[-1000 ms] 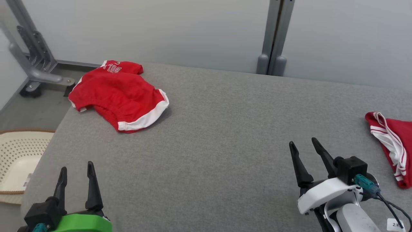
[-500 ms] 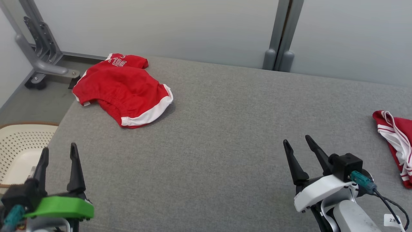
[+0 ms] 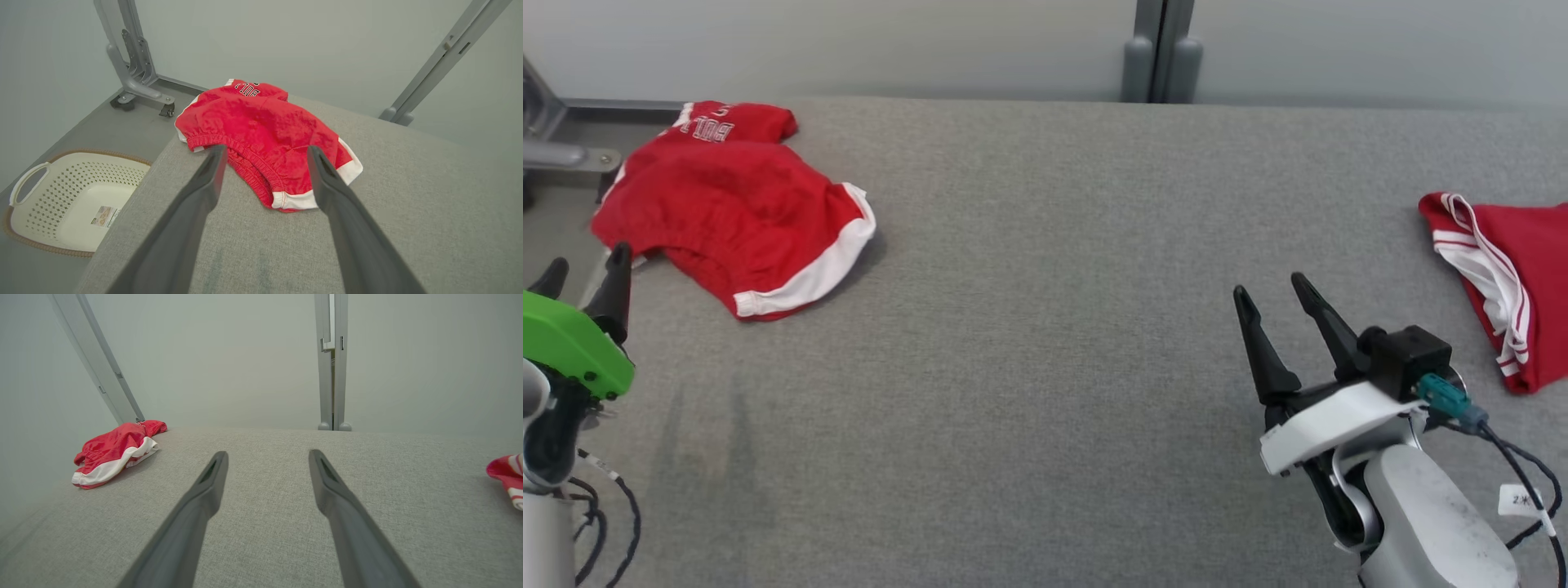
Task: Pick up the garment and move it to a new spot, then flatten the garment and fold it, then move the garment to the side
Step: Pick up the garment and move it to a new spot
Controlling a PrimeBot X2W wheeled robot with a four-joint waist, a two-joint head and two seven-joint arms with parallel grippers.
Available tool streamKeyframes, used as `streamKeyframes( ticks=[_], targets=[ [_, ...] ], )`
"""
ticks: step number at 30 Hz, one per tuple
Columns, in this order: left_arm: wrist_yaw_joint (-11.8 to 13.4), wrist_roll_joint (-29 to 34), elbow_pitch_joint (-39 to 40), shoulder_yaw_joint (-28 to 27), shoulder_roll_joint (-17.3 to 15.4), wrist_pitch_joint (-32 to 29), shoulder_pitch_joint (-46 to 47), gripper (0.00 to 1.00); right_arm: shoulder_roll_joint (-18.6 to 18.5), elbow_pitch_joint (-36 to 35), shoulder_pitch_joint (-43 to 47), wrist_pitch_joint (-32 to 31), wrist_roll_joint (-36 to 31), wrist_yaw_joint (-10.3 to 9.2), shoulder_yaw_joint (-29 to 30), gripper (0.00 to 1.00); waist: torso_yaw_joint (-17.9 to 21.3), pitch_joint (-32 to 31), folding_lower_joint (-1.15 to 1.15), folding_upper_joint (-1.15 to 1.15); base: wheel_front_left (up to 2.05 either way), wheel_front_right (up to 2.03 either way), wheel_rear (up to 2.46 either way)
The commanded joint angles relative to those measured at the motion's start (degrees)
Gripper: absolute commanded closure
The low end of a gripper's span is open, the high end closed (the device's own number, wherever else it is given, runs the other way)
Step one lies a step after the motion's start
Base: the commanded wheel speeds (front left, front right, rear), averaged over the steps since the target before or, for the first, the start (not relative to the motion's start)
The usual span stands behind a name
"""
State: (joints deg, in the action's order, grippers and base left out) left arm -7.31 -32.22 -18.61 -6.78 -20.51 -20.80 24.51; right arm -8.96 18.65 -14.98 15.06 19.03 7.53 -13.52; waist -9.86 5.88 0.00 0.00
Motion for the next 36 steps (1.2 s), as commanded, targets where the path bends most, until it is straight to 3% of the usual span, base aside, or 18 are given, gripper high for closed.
streamKeyframes(
  ticks=[1,14,23,25,26,29,36],
  targets=[
    [-0.2,-0.3,-2.0,0.7,-1.7,-1.4,1.8,0.00,-0.4,-0.8,-1.6,0.1,0.6,-0.08,-0.3,0.00,5.4,5.9,0.00,0.00,0.00,0.00,0.00],
    [-0.2,-9.7,-20.0,4.0,-8.0,-5.2,8.8,0.00,-0.8,-5.7,-6.6,0.1,1.8,-0.08,-1.8,0.00,14.8,13.9,0.00,0.00,0.00,0.00,0.00],
    [-0.2,-11.5,-27.4,8.0,-9.3,-7.1,10.3,0.00,-1.3,-6.3,-6.5,0.1,1.8,-0.08,-1.8,0.00,17.1,15.7,0.00,0.00,0.00,0.00,0.00],
    [-0.2,-11.8,-28.6,8.5,-9.1,-6.5,10.6,0.61,-1.3,-6.2,-6.4,0.1,1.6,-0.08,-1.7,0.00,17.2,15.5,0.00,0.00,0.00,0.00,0.00],
    [-0.2,-11.9,-29.0,8.8,-9.0,-6.4,10.8,1.00,-1.3,-6.1,-6.2,0.1,1.5,-0.08,-1.7,0.00,17.1,15.2,0.00,0.00,0.00,0.00,0.00],
    [-0.2,-12.3,-29.3,10.4,-9.2,-6.8,10.9,1.00,-1.0,-5.7,-5.8,0.1,1.2,-0.08,-1.7,0.00,16.9,14.0,0.00,0.00,0.00,0.00,0.00],
    [-0.2,-8.2,-21.7,19.2,-14.7,-5.5,12.7,1.00,0.4,-4.7,-3.7,0.1,2.0,-0.08,-2.0,0.00,15.6,8.7,0.00,0.00,0.00,0.00,0.00]
  ],
)
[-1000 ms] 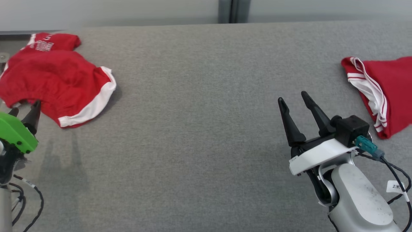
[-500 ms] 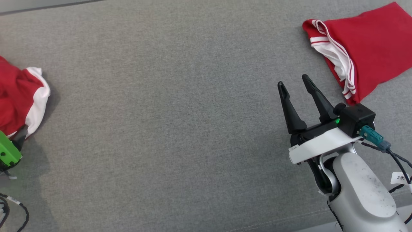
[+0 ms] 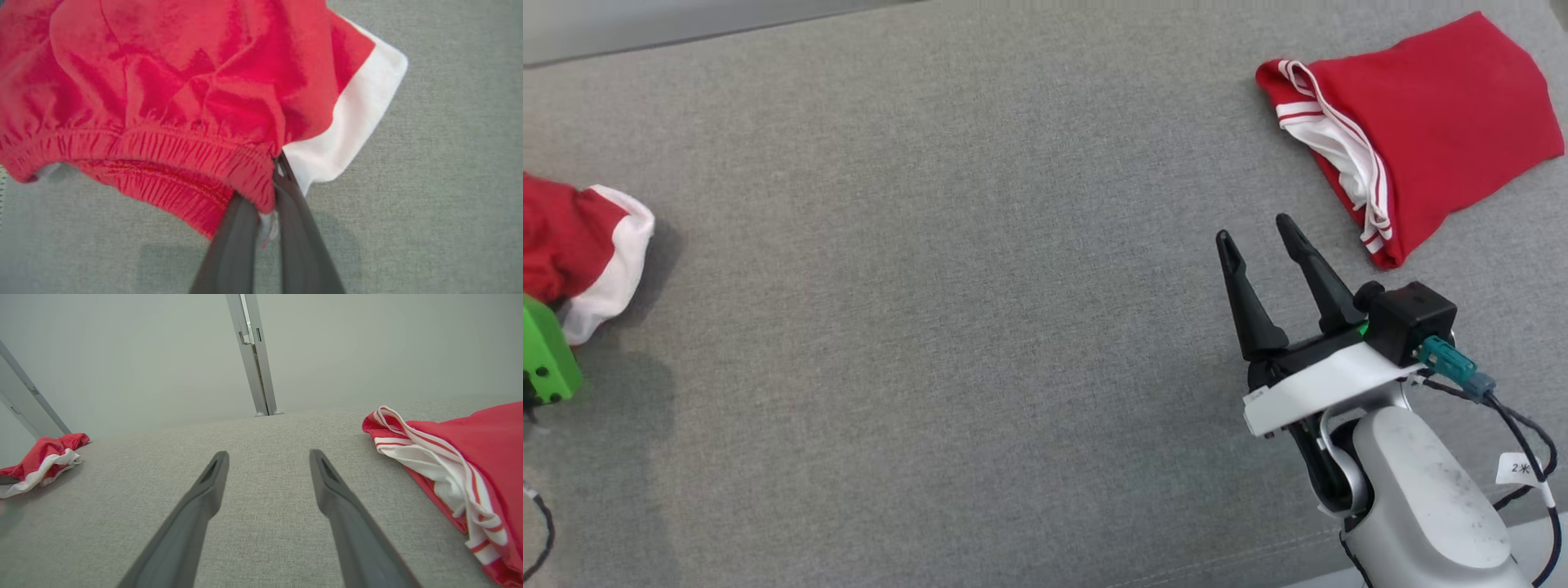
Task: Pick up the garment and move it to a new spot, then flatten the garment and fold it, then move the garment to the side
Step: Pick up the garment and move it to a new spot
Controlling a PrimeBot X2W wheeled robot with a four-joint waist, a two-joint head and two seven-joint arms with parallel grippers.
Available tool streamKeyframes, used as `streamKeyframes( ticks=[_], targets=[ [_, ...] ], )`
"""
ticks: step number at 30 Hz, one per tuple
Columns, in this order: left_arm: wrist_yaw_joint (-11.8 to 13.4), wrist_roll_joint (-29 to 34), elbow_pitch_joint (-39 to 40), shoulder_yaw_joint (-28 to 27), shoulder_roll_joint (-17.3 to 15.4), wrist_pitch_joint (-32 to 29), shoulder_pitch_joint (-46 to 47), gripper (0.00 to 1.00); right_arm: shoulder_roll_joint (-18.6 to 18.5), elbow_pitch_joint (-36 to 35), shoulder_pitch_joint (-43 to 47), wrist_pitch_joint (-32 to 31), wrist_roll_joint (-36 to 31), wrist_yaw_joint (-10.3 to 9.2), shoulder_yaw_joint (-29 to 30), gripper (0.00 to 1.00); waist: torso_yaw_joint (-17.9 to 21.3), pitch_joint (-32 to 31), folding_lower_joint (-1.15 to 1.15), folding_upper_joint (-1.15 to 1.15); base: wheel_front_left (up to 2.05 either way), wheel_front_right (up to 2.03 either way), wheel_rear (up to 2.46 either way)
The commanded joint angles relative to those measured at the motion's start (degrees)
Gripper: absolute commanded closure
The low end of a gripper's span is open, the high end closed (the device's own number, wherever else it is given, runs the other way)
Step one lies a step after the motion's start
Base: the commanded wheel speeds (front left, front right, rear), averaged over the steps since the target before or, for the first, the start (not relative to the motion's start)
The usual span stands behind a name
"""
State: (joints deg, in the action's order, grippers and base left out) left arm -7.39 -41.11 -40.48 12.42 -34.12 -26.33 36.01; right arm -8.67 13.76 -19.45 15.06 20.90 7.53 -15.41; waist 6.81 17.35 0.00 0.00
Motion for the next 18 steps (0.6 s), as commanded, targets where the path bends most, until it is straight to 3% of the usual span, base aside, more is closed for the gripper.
streamKeyframes(
  ticks=[1,10,18],
  targets=[
    [-0.1,1.1,2.0,1.2,-2.0,-0.1,1.7,1.00,0.3,0.4,1.1,0.1,0.3,-0.08,-0.1,0.00,-1.3,-3.8,0.00,0.00,0.00,0.00,0.00],
    [-0.1,1.2,18.8,8.9,-4.8,-3.6,6.7,1.00,1.7,1.6,4.0,0.1,1.2,-0.09,1.4,0.00,-0.9,-11.3,0.00,0.00,0.00,0.00,0.00],
    [0.0,-2.0,29.2,11.5,1.8,-4.2,11.9,1.00,2.3,1.1,5.5,0.1,0.8,-0.09,4.4,0.00,1.0,-14.5,0.00,0.00,0.00,0.00,0.00]
  ],
)
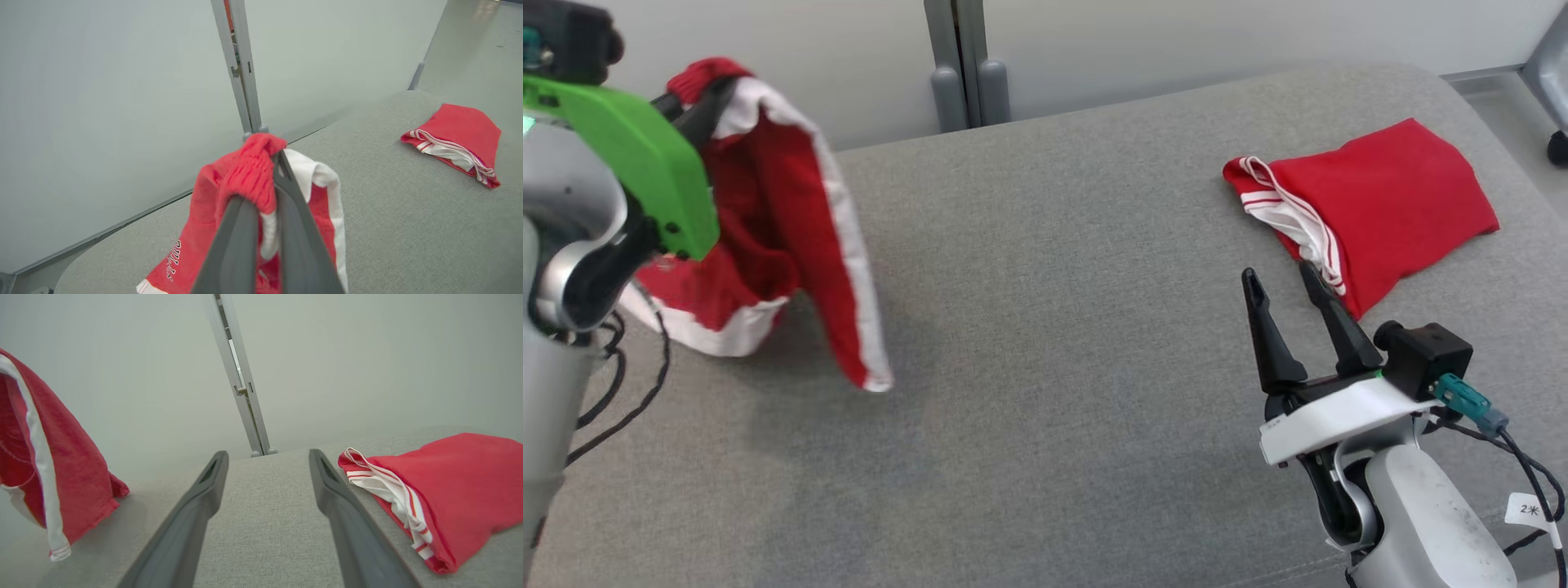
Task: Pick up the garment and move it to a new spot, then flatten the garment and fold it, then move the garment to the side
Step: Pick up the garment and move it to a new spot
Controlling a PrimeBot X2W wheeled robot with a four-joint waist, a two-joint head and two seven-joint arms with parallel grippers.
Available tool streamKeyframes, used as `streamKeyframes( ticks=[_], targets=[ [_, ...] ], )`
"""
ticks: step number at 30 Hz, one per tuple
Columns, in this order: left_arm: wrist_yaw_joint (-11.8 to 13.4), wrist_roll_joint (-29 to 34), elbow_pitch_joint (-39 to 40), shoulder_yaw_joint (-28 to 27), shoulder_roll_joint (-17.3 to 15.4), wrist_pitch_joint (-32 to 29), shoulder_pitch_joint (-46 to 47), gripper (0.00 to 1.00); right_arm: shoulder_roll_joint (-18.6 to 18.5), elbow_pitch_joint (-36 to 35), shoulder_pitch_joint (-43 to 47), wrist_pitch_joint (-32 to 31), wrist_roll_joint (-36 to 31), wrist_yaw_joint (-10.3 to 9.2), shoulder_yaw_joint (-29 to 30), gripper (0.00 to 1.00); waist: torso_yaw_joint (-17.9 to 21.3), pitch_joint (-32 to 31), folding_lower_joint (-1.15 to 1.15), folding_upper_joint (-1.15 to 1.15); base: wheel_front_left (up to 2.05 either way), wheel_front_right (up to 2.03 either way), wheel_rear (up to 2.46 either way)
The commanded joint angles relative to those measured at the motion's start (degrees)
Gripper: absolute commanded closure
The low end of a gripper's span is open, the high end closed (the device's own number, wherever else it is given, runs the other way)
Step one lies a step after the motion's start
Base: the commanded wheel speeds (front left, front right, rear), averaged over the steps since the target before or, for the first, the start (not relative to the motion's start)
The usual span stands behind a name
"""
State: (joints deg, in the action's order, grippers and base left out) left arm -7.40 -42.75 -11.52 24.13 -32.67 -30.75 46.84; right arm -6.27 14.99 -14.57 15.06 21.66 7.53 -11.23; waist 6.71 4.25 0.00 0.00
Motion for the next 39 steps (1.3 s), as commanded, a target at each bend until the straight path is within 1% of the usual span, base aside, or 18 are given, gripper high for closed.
streamKeyframes(
  ticks=[1,2,7,11,14,16,18,19,21,22,23,25,26,30,33,36,39],
  targets=[
    [0.3,-0.8,1.3,-0.1,1.7,0.7,1.8,1.00,-0.1,-0.2,0.8,0.1,0.0,-0.09,0.6,0.00,1.3,-1.6,0.00,0.00,0.00,0.00,0.00],
    [0.6,-1.2,2.0,0.0,2.9,0.9,2.4,1.00,-0.1,-0.3,1.0,0.1,0.0,-0.09,1.0,0.00,1.4,-1.8,0.00,0.00,0.00,0.00,0.00],
    [4.1,-2.0,5.2,-0.9,8.9,4.6,3.3,1.00,-0.5,-0.3,1.5,0.1,-0.3,-0.09,2.4,0.00,1.8,-2.0,0.00,0.00,0.00,0.00,0.00],
    [6.2,-4.3,5.8,-1.4,11.0,5.8,-2.0,1.00,-0.8,-0.5,2.0,0.1,-0.6,-0.09,3.1,0.00,1.7,-2.0,0.00,0.00,0.00,0.00,0.00],
    [7.3,-6.0,4.3,-2.4,10.7,7.5,-8.7,1.00,-1.1,-0.1,2.5,0.1,-0.7,-0.09,3.4,0.00,1.7,-1.8,0.00,0.00,0.00,0.00,0.00],
    [7.2,-6.8,2.2,-2.9,10.3,9.4,-14.7,1.00,-1.2,0.2,2.8,0.1,-0.7,-0.09,3.6,0.00,1.6,-1.7,0.00,0.00,0.00,0.00,0.00],
    [6.0,-7.0,-0.6,-2.9,9.3,11.8,-20.0,1.00,-1.4,0.3,2.9,0.1,-0.7,-0.09,3.8,0.00,1.4,-1.4,0.00,0.00,0.00,0.00,0.00],
    [4.8,-6.6,-2.5,-2.5,8.6,13.2,-22.5,1.00,-1.6,0.4,3.1,0.1,-0.7,-0.09,3.8,0.00,1.4,-1.3,0.00,0.00,0.00,0.00,0.00],
    [4.1,-5.9,-6.7,-2.7,8.1,16.2,-26.4,1.00,-2.0,0.6,3.5,0.1,-0.8,-0.09,4.0,0.00,1.0,-1.4,0.00,0.00,0.00,0.00,0.00],
    [3.4,-5.1,-8.8,-2.0,7.9,17.7,-27.9,1.00,-2.2,0.7,3.5,0.1,-0.9,-0.09,3.9,0.00,0.9,-1.4,0.00,0.00,0.00,0.00,0.00],
    [2.9,-4.8,-10.6,-1.6,7.8,19.0,-28.8,0.98,-2.3,0.7,3.5,0.1,-0.9,-0.09,4.0,0.00,0.6,-1.4,0.00,0.00,0.00,0.00,0.00],
    [2.3,-3.3,-14.1,-0.7,8.1,22.1,-29.7,0.52,-2.7,1.0,3.4,0.1,-1.1,-0.09,3.9,0.00,0.1,-1.7,0.00,0.00,0.00,0.00,0.00],
    [1.9,-2.9,-15.7,-0.1,8.6,23.6,-30.1,0.00,-2.8,1.1,3.4,0.1,-1.1,-0.09,3.7,0.00,-0.2,-1.9,0.00,0.00,0.00,0.00,0.00],
    [1.0,-2.0,-20.5,1.1,10.0,27.8,-30.6,0.00,-3.2,1.7,3.7,0.1,-1.1,-0.09,3.3,0.00,-1.2,-2.8,0.00,0.00,0.00,0.00,0.00],
    [0.7,-1.2,-22.0,1.7,10.6,30.7,-30.3,0.00,-3.4,1.9,4.1,0.1,-1.0,-0.09,3.2,0.00,-2.0,-3.5,0.00,0.00,0.00,0.00,0.00],
    [0.5,0.6,-21.5,2.4,9.3,34.1,-28.9,0.00,-3.7,2.0,4.3,0.1,-0.8,-0.09,3.1,0.00,-2.9,-4.2,0.00,0.00,0.00,0.00,0.00],
    [1.6,2.7,-19.4,2.1,7.9,37.0,-27.6,0.00,-3.9,1.8,4.2,0.1,-0.9,-0.09,3.1,0.00,-3.7,-4.8,0.00,0.00,0.00,0.00,0.00]
  ],
)
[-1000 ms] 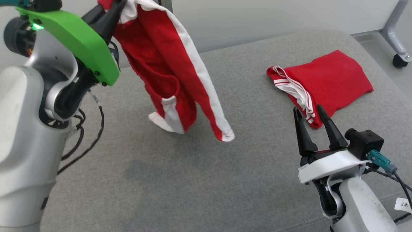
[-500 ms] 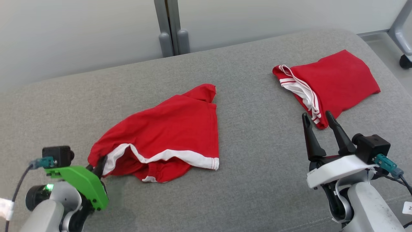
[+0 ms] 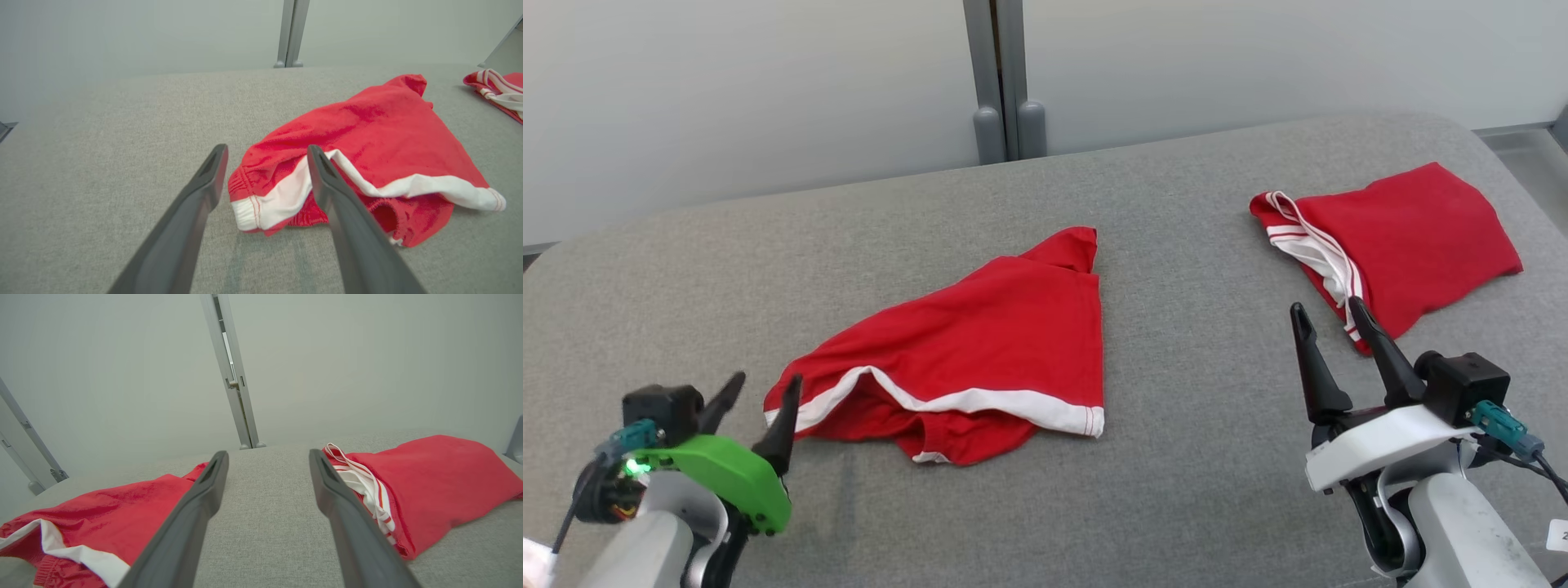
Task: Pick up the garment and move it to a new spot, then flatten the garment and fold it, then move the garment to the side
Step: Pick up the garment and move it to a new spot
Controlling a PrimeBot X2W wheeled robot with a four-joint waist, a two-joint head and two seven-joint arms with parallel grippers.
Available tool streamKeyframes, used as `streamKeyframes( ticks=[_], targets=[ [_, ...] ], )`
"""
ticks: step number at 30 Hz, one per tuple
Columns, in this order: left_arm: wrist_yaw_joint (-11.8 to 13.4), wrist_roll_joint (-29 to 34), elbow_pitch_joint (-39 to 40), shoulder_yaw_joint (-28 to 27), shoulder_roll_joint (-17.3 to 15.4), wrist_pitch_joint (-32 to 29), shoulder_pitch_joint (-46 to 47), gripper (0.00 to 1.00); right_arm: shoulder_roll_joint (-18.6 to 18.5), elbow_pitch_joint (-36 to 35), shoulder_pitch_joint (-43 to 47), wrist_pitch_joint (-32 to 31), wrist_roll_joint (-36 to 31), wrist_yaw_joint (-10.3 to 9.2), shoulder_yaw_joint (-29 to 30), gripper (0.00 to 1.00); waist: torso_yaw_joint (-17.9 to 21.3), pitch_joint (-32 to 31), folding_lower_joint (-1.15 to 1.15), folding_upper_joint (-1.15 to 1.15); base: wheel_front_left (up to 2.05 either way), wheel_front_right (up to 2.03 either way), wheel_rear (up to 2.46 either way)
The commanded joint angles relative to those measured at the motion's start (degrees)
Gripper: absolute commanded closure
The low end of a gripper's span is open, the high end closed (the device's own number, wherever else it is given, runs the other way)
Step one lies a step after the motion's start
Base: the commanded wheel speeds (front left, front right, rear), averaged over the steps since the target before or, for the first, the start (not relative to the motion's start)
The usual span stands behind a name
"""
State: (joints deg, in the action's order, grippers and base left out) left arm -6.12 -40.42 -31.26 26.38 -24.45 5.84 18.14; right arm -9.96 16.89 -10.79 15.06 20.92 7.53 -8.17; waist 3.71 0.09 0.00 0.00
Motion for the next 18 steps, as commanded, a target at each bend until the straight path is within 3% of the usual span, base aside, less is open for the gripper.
streamKeyframes(
  ticks=[1,6,11,15,18],
  targets=[
    [1.1,0.9,1.6,-0.6,-0.9,1.4,1.1,0.00,-0.2,-0.3,0.4,0.1,-0.2,-0.09,0.0,0.00,-0.9,-0.9,0.00,0.00,0.00,0.00,0.00],
    [7.0,2.8,9.5,-4.1,-2.1,6.8,-1.5,0.00,0.7,-0.8,1.5,0.1,-0.4,-0.09,0.1,0.00,-1.6,-1.7,0.00,0.00,0.00,0.00,0.00],
    [13.7,5.9,19.8,-9.3,0.1,9.4,-9.1,0.00,1.4,-0.7,3.0,0.1,-0.2,-0.09,0.0,0.00,-1.8,-2.2,0.00,0.00,0.00,0.00,0.00],
    [15.8,9.9,24.3,-13.1,3.3,9.4,-15.7,0.00,1.8,-0.5,4.0,0.1,-0.1,-0.09,-0.5,0.00,-2.0,-2.3,0.00,0.00,0.00,0.00,0.00],
    [15.1,11.4,25.5,-15.5,6.0,9.3,-19.2,0.00,2.0,-0.6,4.9,0.1,0.0,-0.09,-0.4,0.00,-2.2,-2.3,0.00,0.00,0.00,0.00,0.00]
  ],
)
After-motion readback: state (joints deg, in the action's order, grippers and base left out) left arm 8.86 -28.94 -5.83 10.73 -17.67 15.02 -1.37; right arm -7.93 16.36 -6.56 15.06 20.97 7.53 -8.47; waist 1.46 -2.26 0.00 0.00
